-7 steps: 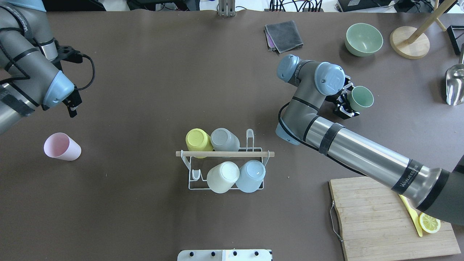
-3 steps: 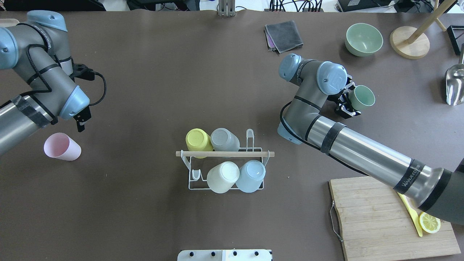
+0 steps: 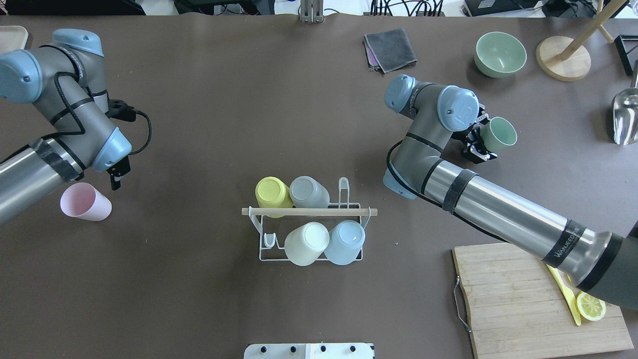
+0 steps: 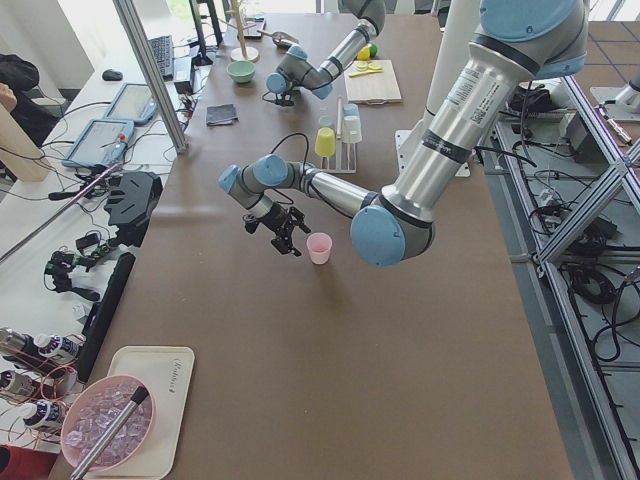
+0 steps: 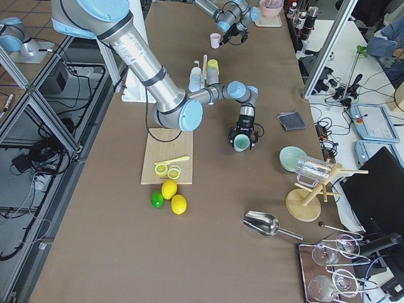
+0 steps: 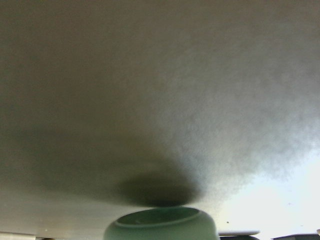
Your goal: Place cup on cup holder
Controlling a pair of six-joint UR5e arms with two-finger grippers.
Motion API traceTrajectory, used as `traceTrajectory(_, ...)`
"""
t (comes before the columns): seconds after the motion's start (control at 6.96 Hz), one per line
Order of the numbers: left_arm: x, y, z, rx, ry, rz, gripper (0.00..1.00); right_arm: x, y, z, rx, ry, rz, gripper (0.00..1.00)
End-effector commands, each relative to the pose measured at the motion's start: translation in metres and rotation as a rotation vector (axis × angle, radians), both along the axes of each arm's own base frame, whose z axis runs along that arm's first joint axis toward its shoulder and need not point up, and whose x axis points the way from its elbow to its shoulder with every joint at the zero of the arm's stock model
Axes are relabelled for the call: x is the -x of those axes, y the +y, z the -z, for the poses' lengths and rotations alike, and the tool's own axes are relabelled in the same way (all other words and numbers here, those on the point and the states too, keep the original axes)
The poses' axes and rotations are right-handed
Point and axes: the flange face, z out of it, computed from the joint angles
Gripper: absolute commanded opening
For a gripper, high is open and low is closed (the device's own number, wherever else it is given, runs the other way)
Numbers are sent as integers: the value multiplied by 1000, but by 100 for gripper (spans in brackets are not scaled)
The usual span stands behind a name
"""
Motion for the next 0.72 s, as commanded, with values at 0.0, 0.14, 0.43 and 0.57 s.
traceTrajectory(0.0,-23,1,-3,18,-16,-29,98,5,4,5,-13,-4,-9,27)
traceTrajectory(0.14,-30,8,-7,17,-24,-49,98,5,4,8,-18,-7,-12,0)
traceTrajectory(0.43,-43,19,-23,21,-10,-115,98,-13,-9,28,-34,-40,-12,0)
traceTrajectory(0.57,-42,21,-26,28,-14,-131,98,-27,-18,43,-49,-69,-17,0)
